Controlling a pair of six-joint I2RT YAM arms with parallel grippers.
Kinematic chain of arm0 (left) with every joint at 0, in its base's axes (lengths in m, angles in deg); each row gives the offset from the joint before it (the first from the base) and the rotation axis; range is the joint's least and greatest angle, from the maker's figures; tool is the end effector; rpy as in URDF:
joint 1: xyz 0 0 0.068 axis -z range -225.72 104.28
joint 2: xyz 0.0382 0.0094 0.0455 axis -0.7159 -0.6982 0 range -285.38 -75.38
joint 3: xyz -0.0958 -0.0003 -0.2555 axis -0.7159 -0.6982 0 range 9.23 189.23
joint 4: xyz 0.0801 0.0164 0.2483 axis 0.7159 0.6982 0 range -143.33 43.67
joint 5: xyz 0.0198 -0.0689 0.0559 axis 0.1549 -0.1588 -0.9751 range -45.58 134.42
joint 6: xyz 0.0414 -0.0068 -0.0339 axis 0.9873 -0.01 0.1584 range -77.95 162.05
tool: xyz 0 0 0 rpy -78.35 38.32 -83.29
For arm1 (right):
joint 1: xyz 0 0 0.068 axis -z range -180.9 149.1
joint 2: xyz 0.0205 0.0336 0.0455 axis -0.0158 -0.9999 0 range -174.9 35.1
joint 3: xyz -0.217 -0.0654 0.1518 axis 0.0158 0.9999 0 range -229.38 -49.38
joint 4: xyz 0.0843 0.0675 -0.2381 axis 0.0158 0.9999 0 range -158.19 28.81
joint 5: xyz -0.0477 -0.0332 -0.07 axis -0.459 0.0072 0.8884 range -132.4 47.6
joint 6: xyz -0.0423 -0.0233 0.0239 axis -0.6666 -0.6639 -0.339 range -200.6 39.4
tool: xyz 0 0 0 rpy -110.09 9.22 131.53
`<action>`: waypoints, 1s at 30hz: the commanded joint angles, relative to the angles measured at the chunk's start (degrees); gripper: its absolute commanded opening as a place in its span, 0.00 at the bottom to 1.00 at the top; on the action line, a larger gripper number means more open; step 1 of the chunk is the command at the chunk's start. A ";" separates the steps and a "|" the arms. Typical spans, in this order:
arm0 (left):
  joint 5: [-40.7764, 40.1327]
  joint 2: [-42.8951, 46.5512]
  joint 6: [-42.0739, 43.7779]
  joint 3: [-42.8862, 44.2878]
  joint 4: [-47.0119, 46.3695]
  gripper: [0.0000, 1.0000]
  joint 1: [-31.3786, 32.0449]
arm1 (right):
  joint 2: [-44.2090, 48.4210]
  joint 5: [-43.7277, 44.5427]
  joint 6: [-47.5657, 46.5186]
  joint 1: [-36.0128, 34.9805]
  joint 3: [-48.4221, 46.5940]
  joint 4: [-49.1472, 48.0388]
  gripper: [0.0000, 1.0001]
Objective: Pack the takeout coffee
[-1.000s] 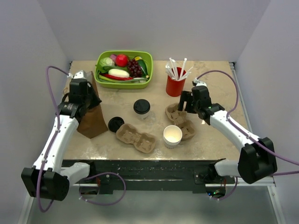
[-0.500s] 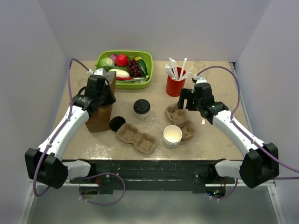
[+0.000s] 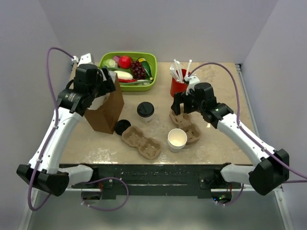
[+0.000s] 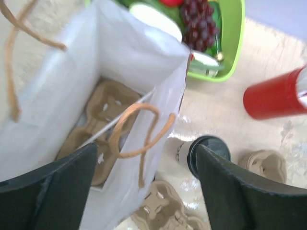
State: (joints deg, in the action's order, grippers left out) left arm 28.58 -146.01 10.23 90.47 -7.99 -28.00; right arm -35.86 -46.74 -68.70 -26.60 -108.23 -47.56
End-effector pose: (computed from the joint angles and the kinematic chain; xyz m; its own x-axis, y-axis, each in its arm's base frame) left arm 0.2420 -0.0672 0.4050 -0.5029 -0.3719 -0.7803 -0.2190 0.9281 -0.3012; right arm 0.2495 0.1230 0.3110 -0.5779 -0.0500 -0.8146 -0.3787 0.9006 0.2134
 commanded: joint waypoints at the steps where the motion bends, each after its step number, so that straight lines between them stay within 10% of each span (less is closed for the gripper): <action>1: -8.06 2.25 1.75 8.75 4.83 0.93 0.04 | 1.70 -1.64 -6.79 -7.59 -4.87 -1.29 0.88; 7: -18.52 0.67 3.67 18.52 8.54 1.00 -2.23 | 1.53 1.34 -14.42 -21.03 -7.24 -0.67 0.88; 11: -5.19 -0.81 6.67 14.85 2.92 1.00 -19.68 | -1.37 1.53 -16.47 -28.96 -7.24 -0.85 0.86; 16: 19.15 -0.22 9.66 5.45 -6.12 1.00 -27.12 | -10.06 5.90 -13.35 -37.85 -7.94 -2.77 0.83; 22: 20.84 0.94 8.53 -0.54 -10.36 1.00 -28.61 | -20.16 14.27 0.13 -37.85 -14.18 -0.76 0.83; 30: 25.23 -3.46 7.47 -5.21 -14.58 0.82 -29.58 | -23.62 7.26 -6.79 -38.03 -15.42 3.37 0.79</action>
State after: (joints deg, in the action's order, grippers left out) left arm 49.00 -147.37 17.56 86.38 -18.00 -56.72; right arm -61.19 -35.88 -71.91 -64.26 -122.90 -45.49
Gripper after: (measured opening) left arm 0.895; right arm 0.805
